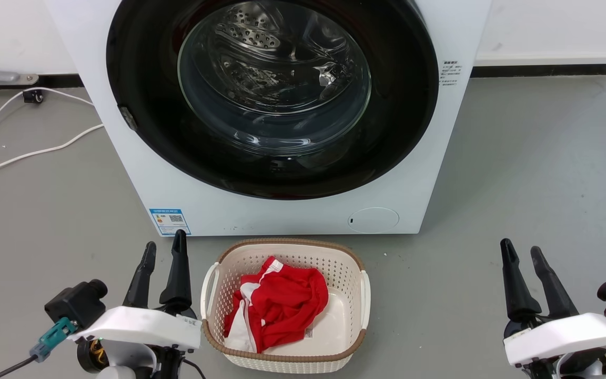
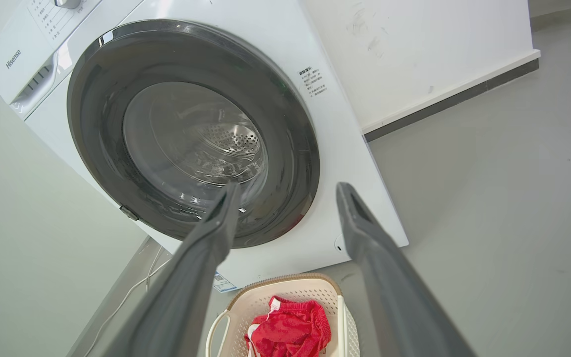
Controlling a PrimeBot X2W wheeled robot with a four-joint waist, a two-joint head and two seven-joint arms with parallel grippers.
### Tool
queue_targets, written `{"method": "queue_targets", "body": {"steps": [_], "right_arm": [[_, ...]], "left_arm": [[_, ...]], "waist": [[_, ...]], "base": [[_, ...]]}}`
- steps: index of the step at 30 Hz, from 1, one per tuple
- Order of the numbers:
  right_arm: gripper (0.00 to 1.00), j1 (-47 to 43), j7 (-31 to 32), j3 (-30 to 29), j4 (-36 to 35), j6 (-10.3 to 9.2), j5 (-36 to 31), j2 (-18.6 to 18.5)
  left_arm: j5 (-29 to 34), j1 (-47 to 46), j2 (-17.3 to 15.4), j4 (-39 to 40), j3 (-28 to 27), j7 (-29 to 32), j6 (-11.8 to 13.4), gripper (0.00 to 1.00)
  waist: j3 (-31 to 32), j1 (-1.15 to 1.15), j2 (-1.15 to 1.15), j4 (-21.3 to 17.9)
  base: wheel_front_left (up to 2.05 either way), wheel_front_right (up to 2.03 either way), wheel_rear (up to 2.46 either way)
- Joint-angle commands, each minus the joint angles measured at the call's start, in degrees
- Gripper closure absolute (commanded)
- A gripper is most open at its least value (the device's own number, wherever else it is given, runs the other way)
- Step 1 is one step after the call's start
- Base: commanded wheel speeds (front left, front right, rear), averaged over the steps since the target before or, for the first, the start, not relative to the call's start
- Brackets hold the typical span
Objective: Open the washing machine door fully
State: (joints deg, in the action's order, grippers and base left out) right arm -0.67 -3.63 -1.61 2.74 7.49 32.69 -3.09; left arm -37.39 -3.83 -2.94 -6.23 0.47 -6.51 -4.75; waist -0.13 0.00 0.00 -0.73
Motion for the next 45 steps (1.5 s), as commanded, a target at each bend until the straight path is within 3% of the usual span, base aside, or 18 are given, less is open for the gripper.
{"method": "queue_targets", "body": {"steps": [1, 20, 45], "right_arm": [[0.0, 0.0, -0.6, 0.2, -1.0, 0.0, -2.0, 0.1], [0.0, -0.8, -2.6, 0.9, -1.9, 0.0, -14.6, 0.1], [0.0, -1.8, -3.8, 1.4, -2.8, -0.01, -27.3, 0.2]], "left_arm": [[2.1, -0.2, -0.4, 0.8, 0.3, -0.6, 0.4, 0.0], [14.6, 0.3, -1.0, 1.3, 2.3, -3.4, 2.0, 0.0], [26.5, 0.7, -1.3, 1.7, 4.2, -6.5, 3.8, 0.0]], "waist": [[0.0, 0.0, 0.0, 0.0], [-0.1, 0.0, 0.0, -0.1], [0.0, 0.0, 0.0, -0.5]], "base": [[0.0, 0.0, 0.0], [0.0, 0.0, 0.0], [0.0, 0.0, 0.0]]}}
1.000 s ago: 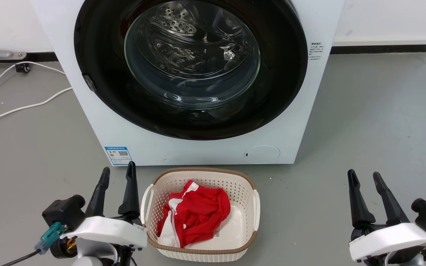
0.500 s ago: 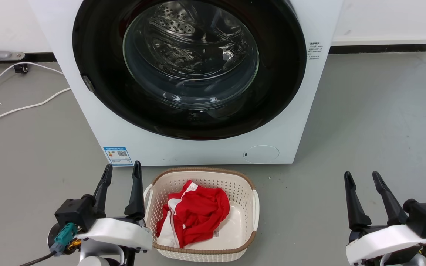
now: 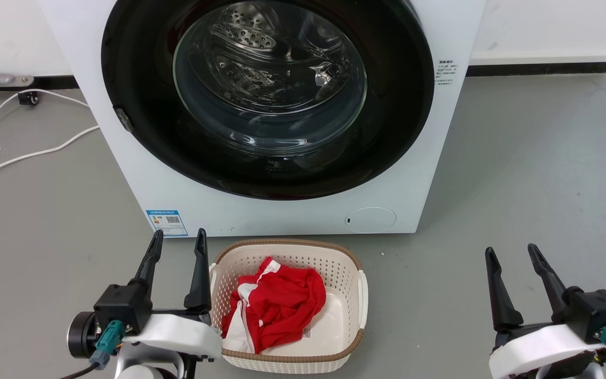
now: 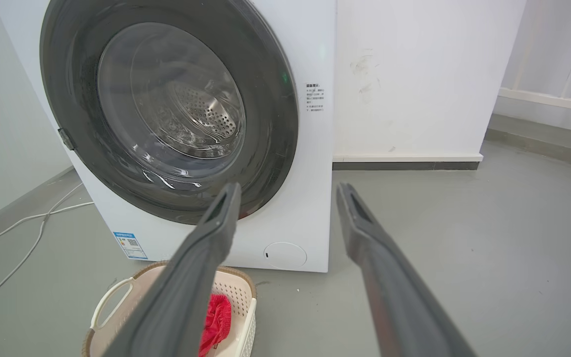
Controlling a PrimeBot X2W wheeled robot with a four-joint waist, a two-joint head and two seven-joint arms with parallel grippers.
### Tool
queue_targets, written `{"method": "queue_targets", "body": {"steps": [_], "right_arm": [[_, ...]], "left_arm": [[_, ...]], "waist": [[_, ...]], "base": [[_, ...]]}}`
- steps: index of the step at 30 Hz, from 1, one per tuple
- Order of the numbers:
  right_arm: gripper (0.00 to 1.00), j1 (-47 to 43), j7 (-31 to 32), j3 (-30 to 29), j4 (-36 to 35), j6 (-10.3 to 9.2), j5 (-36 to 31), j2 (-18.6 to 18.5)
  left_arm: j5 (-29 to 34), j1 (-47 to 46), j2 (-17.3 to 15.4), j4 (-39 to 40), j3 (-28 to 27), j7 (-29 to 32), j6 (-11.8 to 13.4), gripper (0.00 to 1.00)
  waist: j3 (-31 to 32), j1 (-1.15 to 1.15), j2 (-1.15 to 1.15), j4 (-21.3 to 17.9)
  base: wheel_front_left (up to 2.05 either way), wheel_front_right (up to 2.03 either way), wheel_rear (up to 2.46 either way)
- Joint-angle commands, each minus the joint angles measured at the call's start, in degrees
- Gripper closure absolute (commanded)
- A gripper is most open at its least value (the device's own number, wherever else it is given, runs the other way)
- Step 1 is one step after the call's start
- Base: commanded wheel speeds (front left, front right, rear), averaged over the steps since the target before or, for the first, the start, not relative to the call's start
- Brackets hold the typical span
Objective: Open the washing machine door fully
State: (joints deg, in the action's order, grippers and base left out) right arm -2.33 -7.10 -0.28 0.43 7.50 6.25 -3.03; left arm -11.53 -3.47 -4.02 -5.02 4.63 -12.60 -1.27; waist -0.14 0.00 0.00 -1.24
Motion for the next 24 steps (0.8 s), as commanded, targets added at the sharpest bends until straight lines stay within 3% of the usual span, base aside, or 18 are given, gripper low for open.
{"method": "queue_targets", "body": {"steps": [1, 24], "right_arm": [[0.0, -0.2, -0.4, 0.1, -0.5, -0.02, -1.3, 0.2], [0.0, -1.2, -1.6, 0.8, -1.8, -0.03, -9.9, 0.3]], "left_arm": [[1.1, 0.4, -0.3, 0.4, 0.1, -0.5, 0.4, 0.0], [8.5, 1.0, 0.2, 0.5, 0.3, -2.7, 0.8, 0.0]], "waist": [[0.0, 0.0, 0.0, 0.0], [-0.3, 0.0, 0.0, -0.1]], "base": [[0.0, 0.0, 0.0], [0.0, 0.0, 0.0]]}}
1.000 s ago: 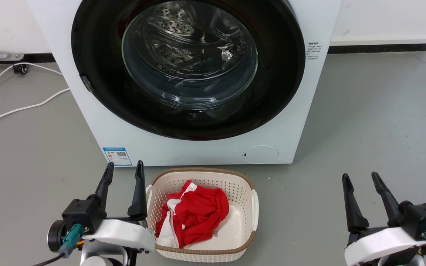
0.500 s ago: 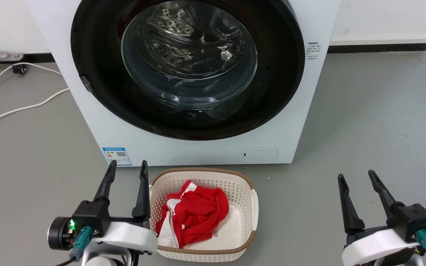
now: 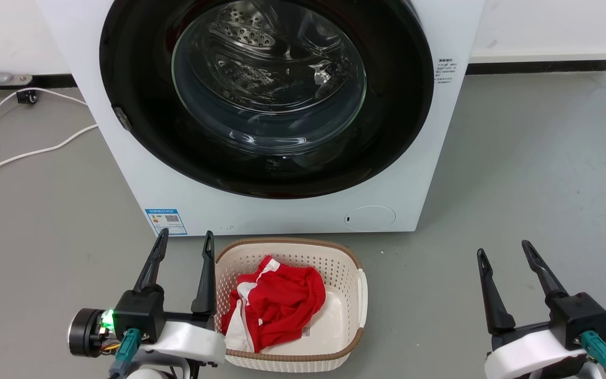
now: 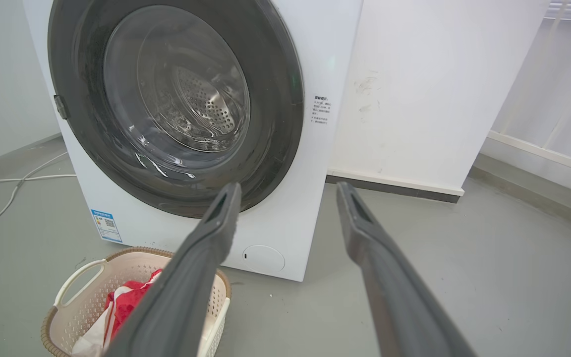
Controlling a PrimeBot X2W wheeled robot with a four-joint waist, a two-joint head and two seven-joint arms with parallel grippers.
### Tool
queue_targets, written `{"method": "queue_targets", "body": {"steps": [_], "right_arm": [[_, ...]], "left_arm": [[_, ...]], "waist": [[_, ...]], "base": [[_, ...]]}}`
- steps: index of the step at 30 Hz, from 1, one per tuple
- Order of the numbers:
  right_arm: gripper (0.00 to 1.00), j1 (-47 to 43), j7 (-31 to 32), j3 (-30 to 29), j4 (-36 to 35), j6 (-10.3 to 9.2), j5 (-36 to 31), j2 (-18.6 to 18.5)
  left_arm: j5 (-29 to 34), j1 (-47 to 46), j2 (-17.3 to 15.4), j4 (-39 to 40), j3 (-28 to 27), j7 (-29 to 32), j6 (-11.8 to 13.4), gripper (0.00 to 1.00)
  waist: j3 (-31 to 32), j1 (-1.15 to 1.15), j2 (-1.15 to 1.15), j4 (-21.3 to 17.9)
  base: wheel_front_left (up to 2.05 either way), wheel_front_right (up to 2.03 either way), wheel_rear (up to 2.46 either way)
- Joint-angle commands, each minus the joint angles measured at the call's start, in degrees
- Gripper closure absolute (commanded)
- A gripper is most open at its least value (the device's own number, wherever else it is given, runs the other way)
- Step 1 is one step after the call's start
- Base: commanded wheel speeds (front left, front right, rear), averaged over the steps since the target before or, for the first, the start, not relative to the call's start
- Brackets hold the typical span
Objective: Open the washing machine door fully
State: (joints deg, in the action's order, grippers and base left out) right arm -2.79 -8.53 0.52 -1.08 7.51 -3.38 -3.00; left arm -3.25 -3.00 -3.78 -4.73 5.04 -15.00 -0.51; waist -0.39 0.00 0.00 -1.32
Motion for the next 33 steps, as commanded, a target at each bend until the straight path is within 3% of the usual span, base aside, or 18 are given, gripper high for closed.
{"method": "queue_targets", "body": {"steps": [1, 11, 12, 13, 14, 24, 27, 29, 30, 31, 32, 33], "right_arm": [[0.0, -0.7, -0.2, 0.0, -0.3, -0.04, -0.2, 0.2], [0.0, -0.6, 0.1, -0.2, -0.3, -0.04, 0.8, 0.2], [0.31, -0.6, 0.1, -0.2, -0.3, -0.04, 1.1, 0.2], [0.79, -0.5, 0.1, -0.2, -0.3, -0.04, 1.3, 0.2], [1.0, -0.5, 0.1, -0.2, -0.2, -0.04, 1.4, 0.2], [1.0, -0.5, -0.3, -1.1, 0.1, -0.04, 5.7, 0.2], [1.0, 0.2, -0.8, -1.9, 0.3, -0.04, 13.2, 0.2], [1.0, 0.9, -1.5, -2.9, 0.9, -0.04, 23.0, 0.2], [1.0, 0.9, -1.5, -2.9, 0.9, -0.04, 23.0, 0.2], [1.0, 2.0, -2.1, -3.5, 1.3, -0.03, 34.0, 0.2], [1.0, 2.0, -2.1, -3.5, 1.3, -0.03, 34.0, 0.2], [1.0, 2.5, -2.3, -3.8, 1.7, -0.03, 40.3, 0.2]], "left_arm": [[0.1, 0.4, 0.0, 0.2, -0.1, -0.2, 0.0, 0.0], [-0.2, 0.4, 0.2, -0.2, -0.5, -0.2, -0.1, 0.0], [-0.3, 0.4, 0.2, -0.2, -0.5, -0.2, -0.2, 0.0], [-0.3, 0.4, 0.2, -0.2, -0.6, -0.2, -0.2, 0.0], [-0.3, 0.4, 0.3, -0.2, -0.5, -0.2, -0.2, 0.0], [-0.3, 0.2, 0.4, -0.3, -0.7, -0.2, -0.2, 0.0], [-0.3, 0.1, 0.5, -0.1, -0.7, -0.2, -0.1, 0.0], [-0.3, 0.0, 0.5, 0.0, -0.7, -0.2, -0.1, 0.0], [-0.3, 0.0, 0.5, 0.0, -0.7, -0.2, -0.1, 0.0], [-0.3, -0.2, 0.6, 0.1, -0.8, -0.2, -0.1, 0.0], [-0.3, -0.2, 0.6, 0.1, -0.8, -0.2, -0.1, 0.0], [-0.3, -0.3, 0.6, 0.1, -0.8, -0.2, 0.0, 0.0]], "waist": [[0.0, 0.0, 0.0, 0.0], [-0.2, 0.0, 0.0, 0.0], [-0.3, 0.0, 0.0, 0.0], [-0.3, 0.0, 0.0, 0.0], [-0.3, 0.0, 0.0, 0.0], [-0.5, 0.0, 0.0, -0.1], [-0.7, 0.0, 0.0, -0.2], [-0.9, 0.0, 0.0, -0.3], [-0.9, 0.0, 0.0, -0.3], [-1.1, 0.0, 0.0, -0.4], [-1.1, 0.0, 0.0, -0.4], [-1.3, 0.0, 0.0, -0.4]], "base": [[0.0, 0.0, 0.0], [0.0, 0.0, 0.0], [0.0, 0.0, 0.0], [0.0, 0.0, 0.0], [0.0, 0.0, 0.0], [0.0, 0.0, 0.0], [0.0, 0.0, 0.0], [0.0, 0.0, 0.0], [0.0, 0.0, 0.0], [0.0, 0.0, 0.0], [0.0, 0.0, 0.0], [0.0, 0.0, 0.0]]}}
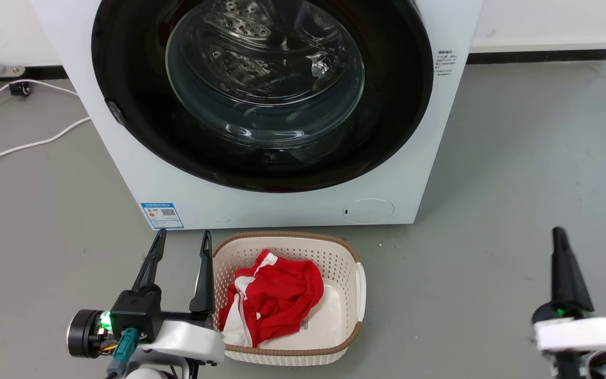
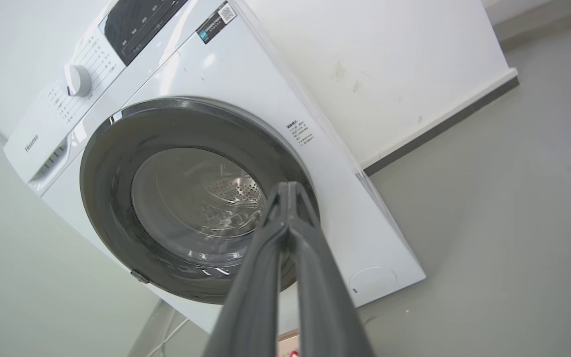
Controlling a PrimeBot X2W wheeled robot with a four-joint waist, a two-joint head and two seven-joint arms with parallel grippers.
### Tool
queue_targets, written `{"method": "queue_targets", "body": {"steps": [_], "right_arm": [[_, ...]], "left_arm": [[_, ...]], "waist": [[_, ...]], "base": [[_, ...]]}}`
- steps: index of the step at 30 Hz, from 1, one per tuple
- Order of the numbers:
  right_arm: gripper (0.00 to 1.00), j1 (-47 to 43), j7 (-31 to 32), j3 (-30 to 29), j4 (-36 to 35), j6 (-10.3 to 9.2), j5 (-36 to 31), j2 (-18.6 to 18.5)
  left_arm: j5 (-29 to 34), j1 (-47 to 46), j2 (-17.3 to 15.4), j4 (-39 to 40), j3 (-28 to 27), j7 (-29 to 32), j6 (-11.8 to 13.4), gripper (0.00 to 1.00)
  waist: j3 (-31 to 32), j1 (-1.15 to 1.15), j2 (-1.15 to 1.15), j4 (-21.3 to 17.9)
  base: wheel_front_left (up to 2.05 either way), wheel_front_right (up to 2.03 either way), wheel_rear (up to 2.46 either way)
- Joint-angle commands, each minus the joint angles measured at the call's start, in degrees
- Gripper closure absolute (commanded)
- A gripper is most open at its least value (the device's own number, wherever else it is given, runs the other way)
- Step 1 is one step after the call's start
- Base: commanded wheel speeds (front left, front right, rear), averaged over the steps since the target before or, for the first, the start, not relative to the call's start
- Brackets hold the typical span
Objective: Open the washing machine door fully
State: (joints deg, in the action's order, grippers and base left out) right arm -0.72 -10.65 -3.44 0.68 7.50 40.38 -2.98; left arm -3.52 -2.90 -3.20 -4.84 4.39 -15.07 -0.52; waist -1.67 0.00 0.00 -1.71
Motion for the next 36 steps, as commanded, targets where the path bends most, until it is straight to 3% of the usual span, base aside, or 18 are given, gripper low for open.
{"method": "queue_targets", "body": {"steps": [1, 7, 10, 16, 26, 30, 36], "right_arm": [[1.0, 1.1, -0.4, -0.3, 0.2, -0.02, 2.0, 0.2], [1.0, 6.9, -0.3, -4.4, 1.9, -0.02, 35.3, 0.2], [1.0, 11.5, 1.9, -7.9, 3.5, -0.02, 44.9, 0.2], [1.0, 24.3, 5.9, -12.6, 12.5, -0.02, 54.8, -4.1], [1.0, 51.7, 7.8, -8.6, 38.4, -0.02, 52.9, -17.5], [1.0, 61.3, 10.5, -4.4, 46.6, -0.02, 50.1, -20.4], [1.0, 73.4, 17.6, 3.4, 56.0, -0.02, 43.7, -21.7]], "left_arm": [[0.0, -0.6, 0.0, 0.2, -0.2, -0.2, 0.0, 0.0], [0.1, -1.2, 0.1, 0.6, -0.2, -0.2, -0.1, 0.0], [0.0, -2.0, 0.1, 0.8, -0.3, -0.2, -0.2, 0.0], [0.0, -3.4, 0.1, 1.6, -0.2, -0.2, -0.5, 0.0], [0.2, -6.4, 0.2, 2.7, 0.6, -0.2, -1.4, 0.0], [0.3, -7.5, 0.2, 3.4, 1.1, -0.2, -1.8, 0.0], [0.7, -8.8, 0.3, 4.5, 1.9, -0.2, -2.0, 0.0]], "waist": [[-0.1, 0.0, 0.0, 0.0], [-1.3, 0.0, 0.0, -0.1], [-2.2, 0.0, 0.0, -0.1], [-4.4, 0.0, 0.0, 0.2], [-9.1, 0.0, 0.0, 1.7], [-10.9, 0.0, 0.0, 2.6], [-13.7, 0.0, 0.0, 3.7]], "base": [[0.0, 0.0, 0.0], [0.0, 0.0, 0.0], [0.0, 0.0, 0.0], [0.0, 0.0, 0.0], [0.0, 0.0, 0.0], [0.0, 0.0, 0.0], [0.0, 0.0, 0.0]]}}
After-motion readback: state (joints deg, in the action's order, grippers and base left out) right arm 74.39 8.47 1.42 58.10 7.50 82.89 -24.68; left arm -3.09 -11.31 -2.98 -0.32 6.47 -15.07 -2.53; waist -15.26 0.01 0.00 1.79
